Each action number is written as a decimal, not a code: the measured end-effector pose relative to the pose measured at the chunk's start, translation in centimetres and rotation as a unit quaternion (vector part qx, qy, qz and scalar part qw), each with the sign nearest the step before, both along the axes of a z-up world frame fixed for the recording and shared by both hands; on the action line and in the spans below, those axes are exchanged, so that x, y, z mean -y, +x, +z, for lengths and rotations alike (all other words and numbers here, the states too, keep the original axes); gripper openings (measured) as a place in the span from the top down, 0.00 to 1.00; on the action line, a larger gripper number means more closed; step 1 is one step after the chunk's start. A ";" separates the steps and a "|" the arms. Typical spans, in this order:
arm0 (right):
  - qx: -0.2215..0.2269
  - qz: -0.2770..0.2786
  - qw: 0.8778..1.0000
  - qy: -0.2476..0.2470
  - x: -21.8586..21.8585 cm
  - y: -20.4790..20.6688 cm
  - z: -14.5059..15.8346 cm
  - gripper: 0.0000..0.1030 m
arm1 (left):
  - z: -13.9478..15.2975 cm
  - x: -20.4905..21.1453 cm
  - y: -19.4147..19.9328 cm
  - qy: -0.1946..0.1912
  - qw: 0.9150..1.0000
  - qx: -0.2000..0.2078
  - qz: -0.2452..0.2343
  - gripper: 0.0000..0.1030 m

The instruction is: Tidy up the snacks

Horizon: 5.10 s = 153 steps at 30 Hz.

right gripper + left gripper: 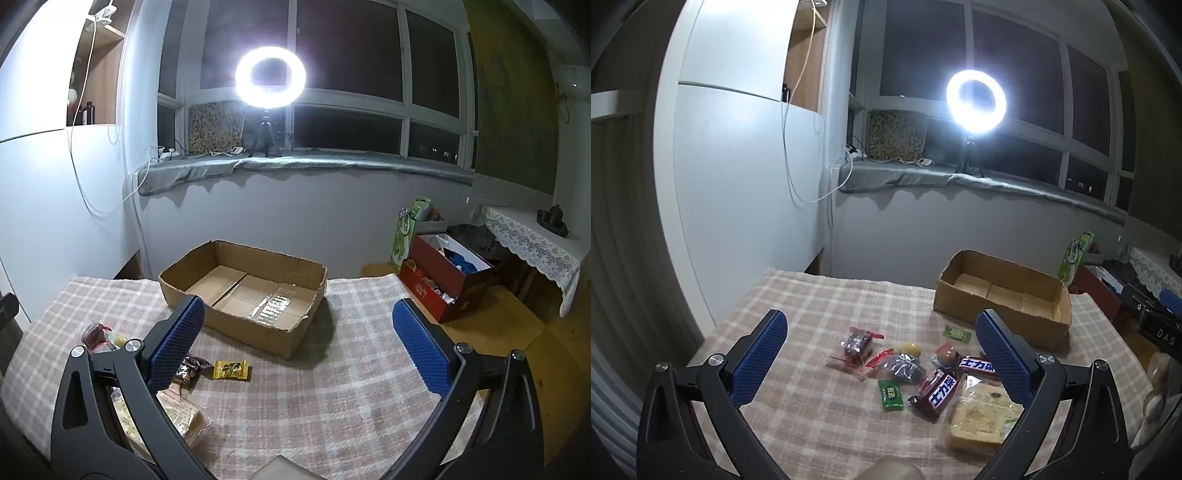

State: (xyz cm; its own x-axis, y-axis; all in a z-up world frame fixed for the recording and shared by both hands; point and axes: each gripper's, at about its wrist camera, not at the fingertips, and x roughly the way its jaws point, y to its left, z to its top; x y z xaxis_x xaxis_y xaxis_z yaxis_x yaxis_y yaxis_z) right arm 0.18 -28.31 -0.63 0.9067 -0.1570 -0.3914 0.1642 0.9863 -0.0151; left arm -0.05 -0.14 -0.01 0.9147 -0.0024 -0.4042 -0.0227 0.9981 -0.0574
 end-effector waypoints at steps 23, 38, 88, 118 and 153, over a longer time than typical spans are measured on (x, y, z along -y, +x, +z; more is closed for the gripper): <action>0.005 0.002 1.000 -0.002 -0.2 -0.1 0.5 0.00 | 0.2 0.1 -0.1 -0.008 1.000 -0.001 -0.004 0.02; 0.006 0.001 1.000 -0.004 -0.4 -0.1 0.5 0.00 | 0.2 0.5 -0.1 -0.007 1.000 -0.001 -0.010 0.02; -0.009 0.003 1.000 0.000 0.0 0.2 -0.5 0.00 | -0.3 0.7 -0.2 -0.011 1.000 -0.009 -0.018 0.02; -0.179 0.139 0.964 0.140 0.7 3.0 -7.1 0.00 | -6.4 0.2 2.9 -0.111 0.970 -0.164 -0.139 0.25; -0.325 0.260 0.872 0.257 -3.6 4.9 -13.6 0.50 | -11.9 2.5 6.1 -0.196 0.912 -0.271 -0.237 0.57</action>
